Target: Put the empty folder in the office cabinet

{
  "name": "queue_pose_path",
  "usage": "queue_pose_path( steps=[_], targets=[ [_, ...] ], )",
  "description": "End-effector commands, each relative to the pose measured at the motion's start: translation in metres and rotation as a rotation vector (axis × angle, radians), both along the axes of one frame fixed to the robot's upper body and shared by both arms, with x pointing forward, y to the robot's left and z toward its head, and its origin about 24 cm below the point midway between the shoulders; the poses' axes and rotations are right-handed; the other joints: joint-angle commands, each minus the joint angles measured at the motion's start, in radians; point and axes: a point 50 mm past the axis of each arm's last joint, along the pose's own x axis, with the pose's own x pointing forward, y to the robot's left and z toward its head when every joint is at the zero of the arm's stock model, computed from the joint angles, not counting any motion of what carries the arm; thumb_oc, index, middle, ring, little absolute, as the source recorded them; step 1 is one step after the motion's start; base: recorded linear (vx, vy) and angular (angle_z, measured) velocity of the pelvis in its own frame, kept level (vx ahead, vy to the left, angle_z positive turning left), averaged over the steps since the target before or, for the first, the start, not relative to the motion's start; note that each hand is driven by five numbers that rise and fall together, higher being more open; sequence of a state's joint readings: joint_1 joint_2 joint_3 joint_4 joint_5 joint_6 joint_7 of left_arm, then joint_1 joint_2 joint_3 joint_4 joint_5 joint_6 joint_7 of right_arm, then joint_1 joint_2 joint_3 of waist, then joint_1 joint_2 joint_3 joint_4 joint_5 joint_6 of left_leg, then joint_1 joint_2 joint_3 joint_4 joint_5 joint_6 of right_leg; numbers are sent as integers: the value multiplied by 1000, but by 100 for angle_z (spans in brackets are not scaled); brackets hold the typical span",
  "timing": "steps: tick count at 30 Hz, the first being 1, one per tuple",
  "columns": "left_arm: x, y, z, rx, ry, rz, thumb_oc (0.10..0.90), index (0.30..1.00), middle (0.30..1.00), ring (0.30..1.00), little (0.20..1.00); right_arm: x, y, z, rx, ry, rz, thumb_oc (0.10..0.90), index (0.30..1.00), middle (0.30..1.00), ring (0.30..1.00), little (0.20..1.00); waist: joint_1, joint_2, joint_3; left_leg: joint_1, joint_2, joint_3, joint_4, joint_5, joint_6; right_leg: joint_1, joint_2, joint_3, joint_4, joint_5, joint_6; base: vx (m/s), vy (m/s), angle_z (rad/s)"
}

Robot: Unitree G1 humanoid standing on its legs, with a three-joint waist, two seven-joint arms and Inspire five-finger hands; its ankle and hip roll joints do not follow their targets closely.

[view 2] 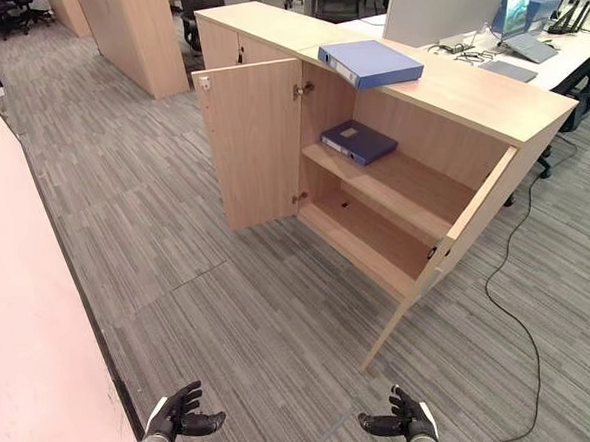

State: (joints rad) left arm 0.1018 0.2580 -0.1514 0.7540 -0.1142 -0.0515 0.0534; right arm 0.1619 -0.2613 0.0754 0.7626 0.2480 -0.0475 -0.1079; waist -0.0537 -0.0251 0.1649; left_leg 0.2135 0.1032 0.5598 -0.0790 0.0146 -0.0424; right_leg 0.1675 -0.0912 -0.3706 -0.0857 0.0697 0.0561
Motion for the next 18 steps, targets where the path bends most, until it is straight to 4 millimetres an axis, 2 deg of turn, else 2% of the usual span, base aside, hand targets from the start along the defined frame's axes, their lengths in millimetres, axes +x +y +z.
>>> queue_pose_path(
  steps=[1, 11, 18],
  targets=[
    [28, 5, 18, 10, -140, -18, 800, 900, 900, 900, 900, 27, -11, 15, -45, -101, 25, 800, 900, 900, 900, 900, -12, 10, 1, 55, 99, -50, 16, 18, -107, 21, -79, -9, 40, -46, 93, -10, -31, 0],
    [26, 6, 18, 4, -136, -2, 800, 900, 900, 900, 900, 24, -10, 13, -37, -90, 24, 800, 900, 900, 900, 900, -15, 19, 6, 48, 118, -55, 19, 37, -120, 22, -61, -4, 36, -60, 81, -8, -43, 1],
    [24, 7, 17, 1, -127, 4, 800, 900, 900, 900, 900, 22, -11, 13, -46, -87, 47, 800, 900, 900, 900, 900, -22, 33, 12, 36, 156, -59, 54, 54, -138, 29, -25, 7, 36, -89, 57, 0, -83, 1]
  ],
)
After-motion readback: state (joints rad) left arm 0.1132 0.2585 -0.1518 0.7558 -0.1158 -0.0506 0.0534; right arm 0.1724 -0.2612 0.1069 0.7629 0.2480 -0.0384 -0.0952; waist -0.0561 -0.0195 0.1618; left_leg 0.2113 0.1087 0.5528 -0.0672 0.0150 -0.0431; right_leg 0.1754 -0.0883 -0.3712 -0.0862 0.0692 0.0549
